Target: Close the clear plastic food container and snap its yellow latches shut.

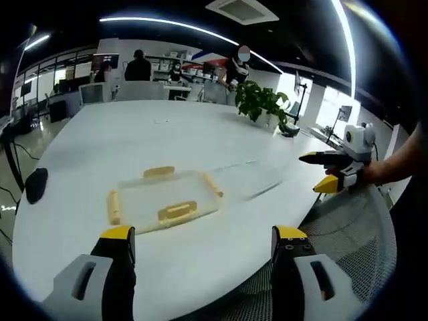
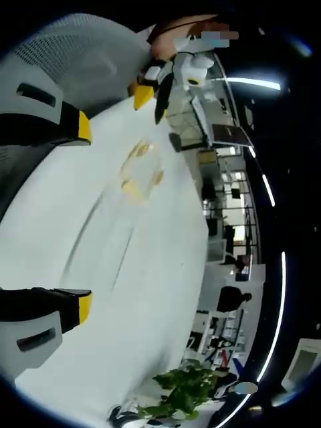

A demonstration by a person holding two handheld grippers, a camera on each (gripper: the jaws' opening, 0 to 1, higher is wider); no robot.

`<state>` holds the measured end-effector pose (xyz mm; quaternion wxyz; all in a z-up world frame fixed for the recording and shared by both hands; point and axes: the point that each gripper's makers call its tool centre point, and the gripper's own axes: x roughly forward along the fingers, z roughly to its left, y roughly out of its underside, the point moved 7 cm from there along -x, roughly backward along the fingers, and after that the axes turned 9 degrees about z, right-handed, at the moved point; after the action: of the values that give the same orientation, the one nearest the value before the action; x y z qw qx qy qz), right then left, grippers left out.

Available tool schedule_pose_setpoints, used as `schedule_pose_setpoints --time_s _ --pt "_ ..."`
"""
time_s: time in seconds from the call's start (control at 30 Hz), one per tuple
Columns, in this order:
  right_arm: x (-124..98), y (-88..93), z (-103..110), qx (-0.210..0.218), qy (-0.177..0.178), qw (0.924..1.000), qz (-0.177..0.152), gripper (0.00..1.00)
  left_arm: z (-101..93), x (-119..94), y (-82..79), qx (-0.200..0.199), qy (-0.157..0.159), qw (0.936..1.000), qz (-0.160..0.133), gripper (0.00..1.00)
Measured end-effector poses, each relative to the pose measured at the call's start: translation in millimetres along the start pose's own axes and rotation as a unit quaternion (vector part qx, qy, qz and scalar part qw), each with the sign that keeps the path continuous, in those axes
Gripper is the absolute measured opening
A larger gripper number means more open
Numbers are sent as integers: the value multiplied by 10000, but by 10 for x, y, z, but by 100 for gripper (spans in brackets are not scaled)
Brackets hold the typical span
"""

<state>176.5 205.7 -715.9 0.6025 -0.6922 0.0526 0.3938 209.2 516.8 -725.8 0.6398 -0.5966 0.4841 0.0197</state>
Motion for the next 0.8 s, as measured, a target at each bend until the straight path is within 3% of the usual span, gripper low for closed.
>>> schedule_pose_setpoints --time_s 0.8 --pt "-8 -22 7 7 -97 10000 -21 81 17 21 43 4 -52 9997 252 81"
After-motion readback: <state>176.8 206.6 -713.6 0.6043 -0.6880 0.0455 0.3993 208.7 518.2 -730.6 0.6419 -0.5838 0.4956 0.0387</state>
